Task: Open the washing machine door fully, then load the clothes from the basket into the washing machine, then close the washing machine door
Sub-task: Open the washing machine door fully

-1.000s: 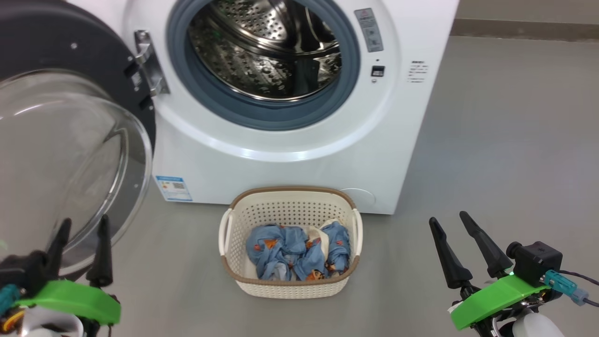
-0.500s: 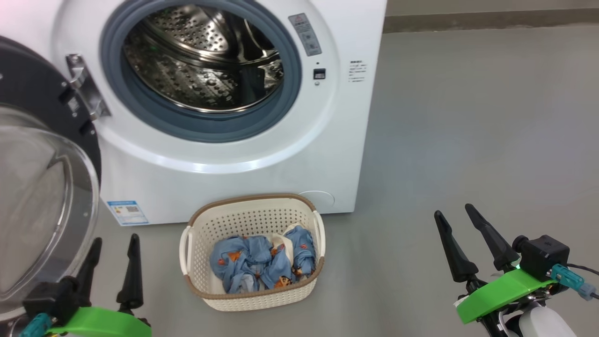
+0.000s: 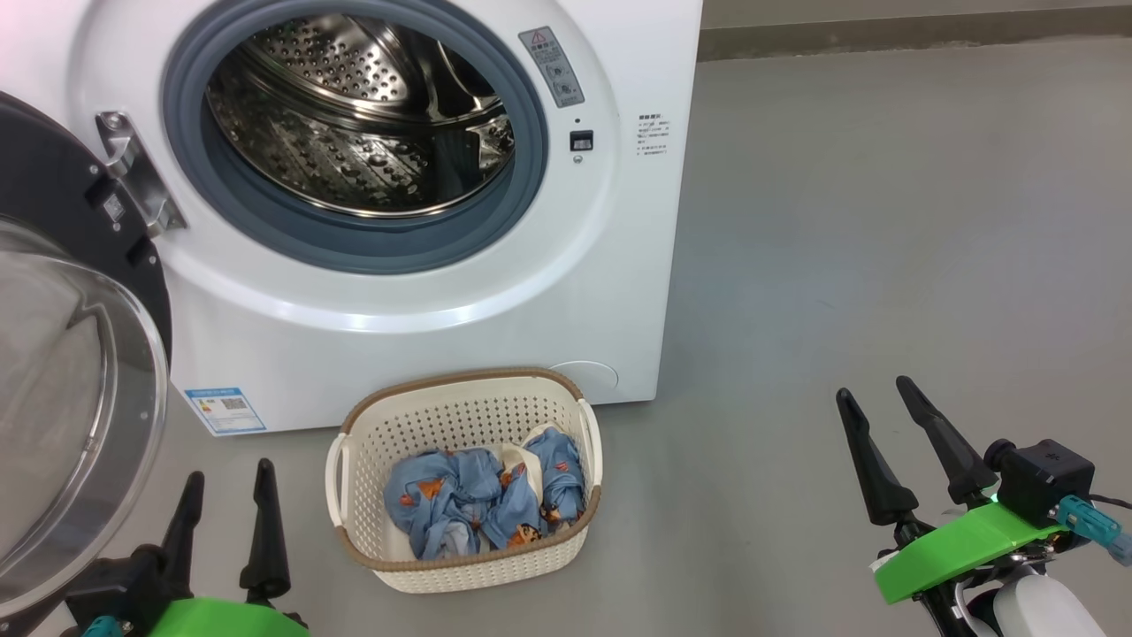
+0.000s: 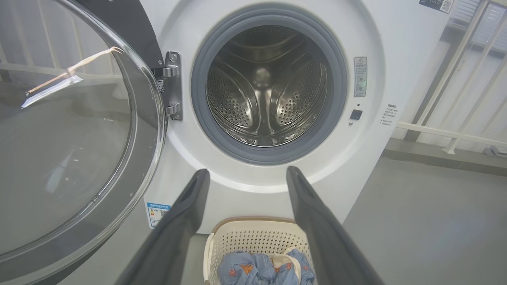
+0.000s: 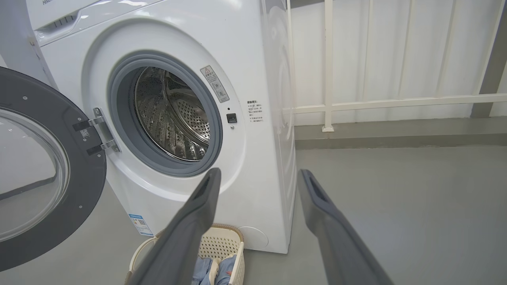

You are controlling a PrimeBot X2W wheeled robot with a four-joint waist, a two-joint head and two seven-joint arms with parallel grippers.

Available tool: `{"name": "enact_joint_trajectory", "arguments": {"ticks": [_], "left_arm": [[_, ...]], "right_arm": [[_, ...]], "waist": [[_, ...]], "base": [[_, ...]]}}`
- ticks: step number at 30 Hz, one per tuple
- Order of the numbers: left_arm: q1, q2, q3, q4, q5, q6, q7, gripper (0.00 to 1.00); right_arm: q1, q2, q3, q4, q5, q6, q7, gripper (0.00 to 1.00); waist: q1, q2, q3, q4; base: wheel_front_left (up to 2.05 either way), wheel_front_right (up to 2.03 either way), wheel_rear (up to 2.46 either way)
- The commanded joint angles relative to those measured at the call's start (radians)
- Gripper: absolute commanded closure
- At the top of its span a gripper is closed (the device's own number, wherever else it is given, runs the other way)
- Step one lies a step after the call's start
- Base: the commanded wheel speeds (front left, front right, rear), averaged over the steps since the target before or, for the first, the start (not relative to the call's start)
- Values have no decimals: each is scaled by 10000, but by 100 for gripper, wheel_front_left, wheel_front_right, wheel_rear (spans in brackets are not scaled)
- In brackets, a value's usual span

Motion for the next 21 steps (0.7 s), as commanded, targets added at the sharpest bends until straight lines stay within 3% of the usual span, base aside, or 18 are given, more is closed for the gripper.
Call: {"name": "enact_joint_trajectory", "arguments": {"ticks": [1,21], "left_arm": [[-186,77,463,-309,176,-67,-64,0],[-234,-175,871,-49,1418,-594,-64,0]], "right_arm": [[-116,-114,142,-282,-104,98,-120,0],[-85,-76,128,-211,-124,98,-120,0]], "waist": [[0,0,-12,30],[0,0,-58,95]], "base": [[0,0,0],[0,0,0]]}}
